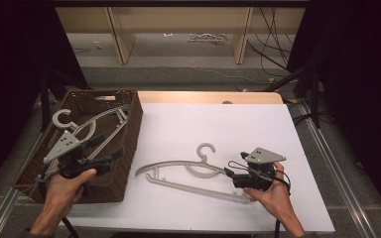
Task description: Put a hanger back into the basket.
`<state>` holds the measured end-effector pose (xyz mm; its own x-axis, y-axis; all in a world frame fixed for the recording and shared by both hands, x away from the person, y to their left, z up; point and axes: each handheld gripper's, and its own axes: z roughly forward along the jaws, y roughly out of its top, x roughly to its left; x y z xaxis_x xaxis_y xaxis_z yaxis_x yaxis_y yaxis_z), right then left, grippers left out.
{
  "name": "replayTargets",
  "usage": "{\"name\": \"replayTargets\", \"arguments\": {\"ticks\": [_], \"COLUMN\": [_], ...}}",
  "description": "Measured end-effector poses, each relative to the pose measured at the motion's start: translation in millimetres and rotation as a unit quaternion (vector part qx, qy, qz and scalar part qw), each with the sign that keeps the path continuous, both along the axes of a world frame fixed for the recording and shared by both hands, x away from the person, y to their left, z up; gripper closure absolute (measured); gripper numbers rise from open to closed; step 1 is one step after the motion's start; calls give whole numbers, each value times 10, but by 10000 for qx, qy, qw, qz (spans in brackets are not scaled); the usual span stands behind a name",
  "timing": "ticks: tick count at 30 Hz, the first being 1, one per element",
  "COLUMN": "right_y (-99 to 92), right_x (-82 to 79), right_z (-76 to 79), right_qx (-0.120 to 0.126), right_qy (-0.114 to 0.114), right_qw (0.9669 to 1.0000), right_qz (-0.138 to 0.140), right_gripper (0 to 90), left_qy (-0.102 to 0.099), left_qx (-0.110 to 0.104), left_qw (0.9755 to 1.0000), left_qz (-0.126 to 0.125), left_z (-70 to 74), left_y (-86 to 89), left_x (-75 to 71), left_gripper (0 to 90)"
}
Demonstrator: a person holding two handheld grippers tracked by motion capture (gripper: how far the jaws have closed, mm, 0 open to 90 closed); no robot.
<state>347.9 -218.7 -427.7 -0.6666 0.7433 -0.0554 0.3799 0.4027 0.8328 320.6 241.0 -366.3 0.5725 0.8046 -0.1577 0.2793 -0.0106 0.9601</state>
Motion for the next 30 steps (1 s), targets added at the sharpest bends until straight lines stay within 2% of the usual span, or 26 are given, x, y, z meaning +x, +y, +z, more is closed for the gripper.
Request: {"name": "replayTargets", "arguments": {"ticks": [1, 2, 3, 6, 8, 12, 15, 16, 19, 21, 22, 24, 27, 30], "right_y": [7, 7, 12, 9, 11, 22, 32, 32, 41, 42, 42, 61, 93, 114], "right_x": [-3, -3, -14, -19, -27, -29, -26, -26, -23, -16, -16, -6, -4, 6], "right_z": [-4, -4, -11, -15, -11, -15, -28, -28, -33, -49, -49, -85, -110, -131], "right_qx": [-14, -14, 6, 4, 12, 21, -19, -19, -31, -57, -57, -147, -262, -375], "right_qy": [-35, -35, 8, 2, 54, 41, 44, 44, 56, 110, 110, 180, 278, 252], "right_qw": [10000, 10000, 10000, 10000, 10000, 10000, 10000, 10000, 10000, 9999, 9999, 9997, 9992, 9987], "right_qz": [10, 10, 32, 26, -4, -19, 26, 26, 43, 46, 46, 85, 155, 233], "right_gripper": [236, 236, 236, 236, 236, 234, 234, 234, 232, 214, 214, 201, 184, 179], "left_qy": [-82, -82, -112, -155, -202, -177, -298, -281, -267, -285, -285, -153, -139, -152], "left_qx": [97, 97, 153, 273, 363, 305, 434, 486, 461, 605, 605, 732, 785, 752], "left_qw": [9998, 9998, 9995, 9993, 9987, 9987, 9977, 9977, 9980, 9973, 9973, 9962, 9956, 9954], "left_qz": [-153, -153, -262, -217, -302, -374, -421, -389, -348, -305, -305, -441, -500, -570], "left_z": [-32, -32, -67, -107, -155, -253, -333, -352, -418, -527, -527, -645, -699, -700], "left_y": [-82, -82, -166, -237, -295, -362, -396, -401, -411, -452, -452, -517, -570, -599], "left_x": [-37, -37, -73, -101, -128, -176, -202, -210, -230, -285, -285, -328, -354, -369], "left_gripper": [171, 170, 171, 174, 174, 176, 173, 173, 171, 171, 171, 178, 172, 172]}}
